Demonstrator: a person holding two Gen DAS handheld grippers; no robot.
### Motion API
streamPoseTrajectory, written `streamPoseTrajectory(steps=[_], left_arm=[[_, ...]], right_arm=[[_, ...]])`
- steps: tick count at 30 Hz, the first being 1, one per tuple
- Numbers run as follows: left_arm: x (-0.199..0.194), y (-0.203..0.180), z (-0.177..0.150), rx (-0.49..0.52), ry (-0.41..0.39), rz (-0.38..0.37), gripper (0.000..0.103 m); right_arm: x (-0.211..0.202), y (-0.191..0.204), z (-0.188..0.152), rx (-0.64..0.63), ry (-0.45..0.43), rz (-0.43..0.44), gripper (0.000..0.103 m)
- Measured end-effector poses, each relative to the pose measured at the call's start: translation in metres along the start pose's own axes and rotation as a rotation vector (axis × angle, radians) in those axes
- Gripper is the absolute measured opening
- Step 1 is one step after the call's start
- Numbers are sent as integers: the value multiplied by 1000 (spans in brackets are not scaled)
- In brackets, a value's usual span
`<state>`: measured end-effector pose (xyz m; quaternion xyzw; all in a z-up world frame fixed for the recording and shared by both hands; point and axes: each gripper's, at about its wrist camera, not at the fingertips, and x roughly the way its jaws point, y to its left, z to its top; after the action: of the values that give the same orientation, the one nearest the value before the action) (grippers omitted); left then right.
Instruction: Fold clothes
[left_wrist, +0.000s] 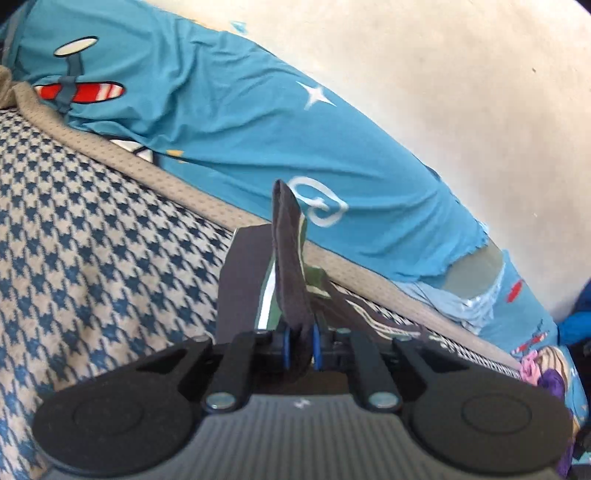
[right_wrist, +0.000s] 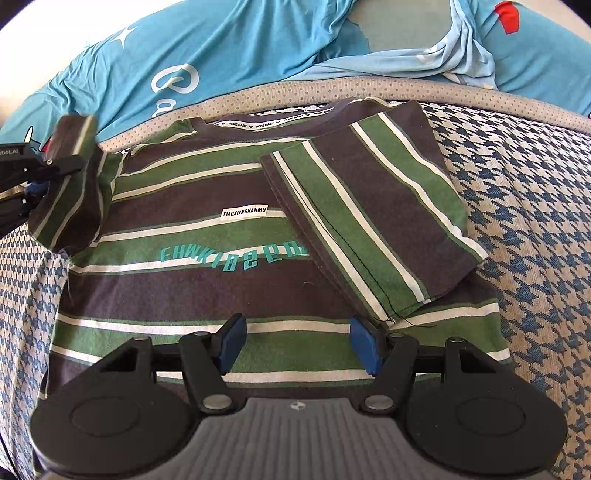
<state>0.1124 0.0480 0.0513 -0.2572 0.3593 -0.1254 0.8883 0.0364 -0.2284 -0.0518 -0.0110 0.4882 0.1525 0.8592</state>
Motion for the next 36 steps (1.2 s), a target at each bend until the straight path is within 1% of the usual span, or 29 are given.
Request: streamPoseTrajectory(steps=[1, 2, 4, 6, 7, 9, 11, 12, 13, 15, 19, 22, 25, 27, 33, 36], left_arm=[[7, -6, -5, 24, 41, -35, 11], [16, -13, -10, 49, 94, -51, 15], [28, -20, -22, 78, 155, -33, 18], [34, -22, -29, 81, 188, -35, 19], [33, -22, -29, 78, 193, -44, 22], [29, -22, -28, 72, 176, -70, 29], [24, -21, -25, 64, 157, -93, 39], [21, -21, -24, 59, 148, -101, 40], [21, -19, -22, 53, 141, -93, 42], [21, -15, -19, 41, 132, -62, 42], [27, 3, -16, -10, 141, 42, 42], [27, 12, -16, -18, 144, 70, 42], [25, 14, -17, 10, 149, 95, 42], [26, 17, -19, 19, 163, 126, 42], [22, 21, -20, 16, 164, 143, 41], [17, 23, -18, 0, 151, 136, 41]], right_arm=[[0, 0, 0, 1, 0, 0, 62], [0, 0, 0, 2, 0, -1, 62], [0, 0, 0, 1, 0, -2, 62], [0, -1, 0, 2, 0, -1, 62], [0, -1, 0, 4, 0, 1, 62], [0, -3, 0, 9, 1, 4, 62], [0, -4, 0, 15, 2, 6, 62], [0, -3, 0, 16, 2, 5, 62], [0, -3, 0, 14, 2, 4, 62], [1, -2, 0, 10, 2, 1, 62], [1, -3, 0, 12, -1, 2, 62], [0, -5, 3, 28, -9, 17, 62], [-2, -7, 8, 50, -33, 44, 62], [-4, -8, 11, 57, -52, 51, 62], [1, -6, 15, 72, -58, 71, 62], [-1, -2, 16, 60, -81, 92, 62]])
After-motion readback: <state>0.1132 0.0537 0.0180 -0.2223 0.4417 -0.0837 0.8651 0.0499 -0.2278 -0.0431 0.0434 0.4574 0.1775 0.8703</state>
